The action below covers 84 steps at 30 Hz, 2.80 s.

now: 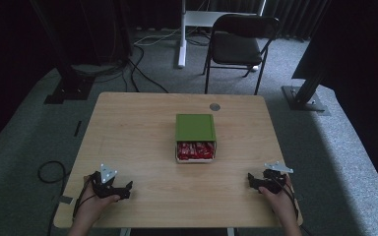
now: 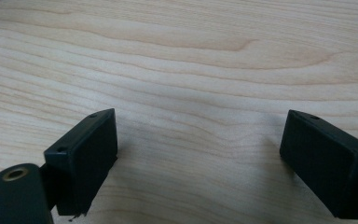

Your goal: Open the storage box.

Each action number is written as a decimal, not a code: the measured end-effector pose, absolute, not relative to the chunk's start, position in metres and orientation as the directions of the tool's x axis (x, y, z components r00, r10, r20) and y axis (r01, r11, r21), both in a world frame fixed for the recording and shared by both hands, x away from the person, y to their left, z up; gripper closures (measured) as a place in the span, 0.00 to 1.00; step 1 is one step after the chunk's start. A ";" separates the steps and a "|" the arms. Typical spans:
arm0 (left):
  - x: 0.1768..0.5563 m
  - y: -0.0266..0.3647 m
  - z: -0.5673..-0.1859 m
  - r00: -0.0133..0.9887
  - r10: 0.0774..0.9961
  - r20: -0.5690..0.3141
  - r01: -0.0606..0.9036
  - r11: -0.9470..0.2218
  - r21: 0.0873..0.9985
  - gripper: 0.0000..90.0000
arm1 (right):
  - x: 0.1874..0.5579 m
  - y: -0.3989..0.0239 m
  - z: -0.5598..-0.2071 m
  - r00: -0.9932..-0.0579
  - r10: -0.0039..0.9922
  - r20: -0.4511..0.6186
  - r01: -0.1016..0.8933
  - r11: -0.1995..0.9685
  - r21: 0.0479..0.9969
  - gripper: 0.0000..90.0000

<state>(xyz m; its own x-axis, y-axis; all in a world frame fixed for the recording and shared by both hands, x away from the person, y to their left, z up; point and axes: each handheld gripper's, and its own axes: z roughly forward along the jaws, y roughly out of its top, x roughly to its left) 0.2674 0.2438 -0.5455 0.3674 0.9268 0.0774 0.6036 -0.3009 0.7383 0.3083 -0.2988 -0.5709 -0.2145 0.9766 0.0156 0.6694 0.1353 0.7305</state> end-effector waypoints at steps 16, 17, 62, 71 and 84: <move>0.271 0.200 -0.538 0.490 0.862 0.126 0.517 -0.404 0.755 0.02 | 0.308 -0.299 -0.571 -0.214 0.977 0.016 0.669 0.135 0.731 0.12; 0.272 0.197 -0.538 0.496 0.859 0.129 0.513 -0.409 0.755 0.02 | 0.308 -0.299 -0.571 -0.214 0.977 0.016 0.669 0.135 0.731 0.12; 0.281 0.090 -0.539 0.639 0.642 0.424 0.233 -0.687 0.688 0.02 | 0.310 -0.300 -0.571 -0.219 0.976 0.016 0.668 0.137 0.731 0.12; 0.280 0.074 -0.541 0.644 0.571 0.509 0.154 -0.748 0.645 0.02 | 0.310 -0.300 -0.571 -0.219 0.976 0.018 0.669 0.137 0.731 0.12; 0.277 0.055 -0.544 0.619 0.452 0.642 0.024 -0.828 0.560 0.02 | 0.310 -0.299 -0.571 -0.246 0.969 0.017 0.664 0.156 0.731 0.12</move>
<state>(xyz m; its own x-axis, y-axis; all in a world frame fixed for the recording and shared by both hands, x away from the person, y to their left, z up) 0.2771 0.0553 -0.5439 0.6190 0.4518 0.6424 0.0236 -0.8283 0.5598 0.3102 -0.2992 -0.5708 -0.2457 0.9692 0.0165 0.6642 0.1559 0.7311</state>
